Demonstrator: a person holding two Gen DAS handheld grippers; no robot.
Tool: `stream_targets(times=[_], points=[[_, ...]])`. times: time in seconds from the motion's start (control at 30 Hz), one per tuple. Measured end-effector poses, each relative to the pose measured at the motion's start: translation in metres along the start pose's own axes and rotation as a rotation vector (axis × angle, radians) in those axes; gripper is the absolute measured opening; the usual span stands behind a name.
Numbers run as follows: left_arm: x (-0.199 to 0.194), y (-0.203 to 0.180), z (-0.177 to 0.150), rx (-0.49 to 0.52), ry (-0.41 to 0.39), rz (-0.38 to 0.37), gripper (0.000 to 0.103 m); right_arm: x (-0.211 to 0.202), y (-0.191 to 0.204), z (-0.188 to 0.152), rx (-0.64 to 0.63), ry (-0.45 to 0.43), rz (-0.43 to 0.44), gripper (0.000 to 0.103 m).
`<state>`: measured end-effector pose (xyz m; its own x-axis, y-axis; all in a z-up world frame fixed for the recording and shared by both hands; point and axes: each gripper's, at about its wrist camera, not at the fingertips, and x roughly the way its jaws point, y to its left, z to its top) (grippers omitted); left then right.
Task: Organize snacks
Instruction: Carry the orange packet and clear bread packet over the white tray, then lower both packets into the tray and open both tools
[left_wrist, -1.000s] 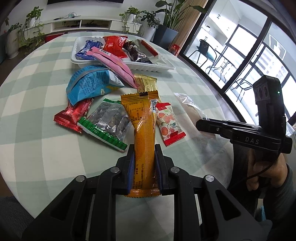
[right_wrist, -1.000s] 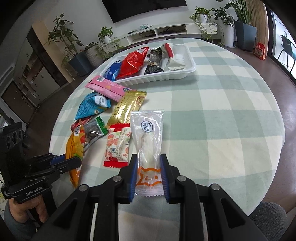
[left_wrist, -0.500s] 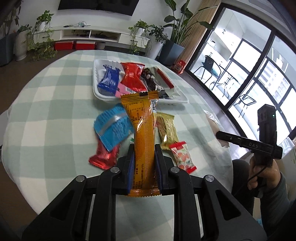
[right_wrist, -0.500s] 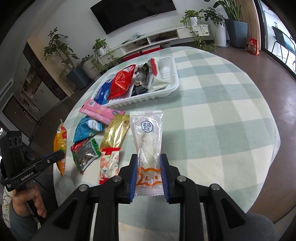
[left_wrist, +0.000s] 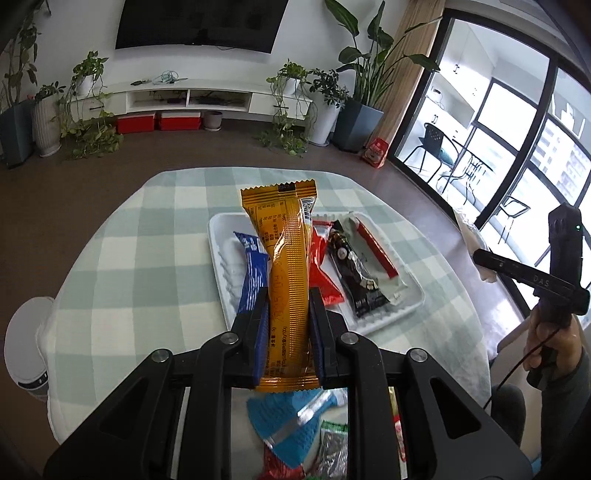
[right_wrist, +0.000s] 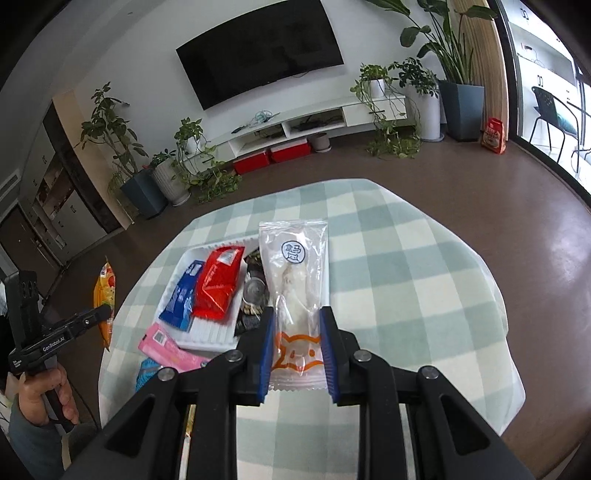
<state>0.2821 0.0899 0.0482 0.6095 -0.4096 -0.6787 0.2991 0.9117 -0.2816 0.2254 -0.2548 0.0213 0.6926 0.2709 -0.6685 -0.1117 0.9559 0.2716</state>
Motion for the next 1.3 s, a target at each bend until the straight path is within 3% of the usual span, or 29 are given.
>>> stream_targets(times=[0.27,0.63,0.87,1.3], points=[[0.061,-0.001,0.036,0.019,0.052,-0.003,0.018,0.057,0.041,0.041,-0.069,0.019,0.039,0.026],[0.125,0.005,0.031,0.017,0.129,-0.006,0.018,0.135,0.067,0.034,-0.114,0.133,0.042,0.026],[0.150,0.012,0.030,0.022,0.149,0.000,0.018,0.159,0.072,0.024,-0.133,0.170,0.008,0.026],[0.160,0.007,0.025,0.050,0.148,-0.001,0.018,0.172,0.073,0.017,-0.164,0.179,-0.036,0.030]])
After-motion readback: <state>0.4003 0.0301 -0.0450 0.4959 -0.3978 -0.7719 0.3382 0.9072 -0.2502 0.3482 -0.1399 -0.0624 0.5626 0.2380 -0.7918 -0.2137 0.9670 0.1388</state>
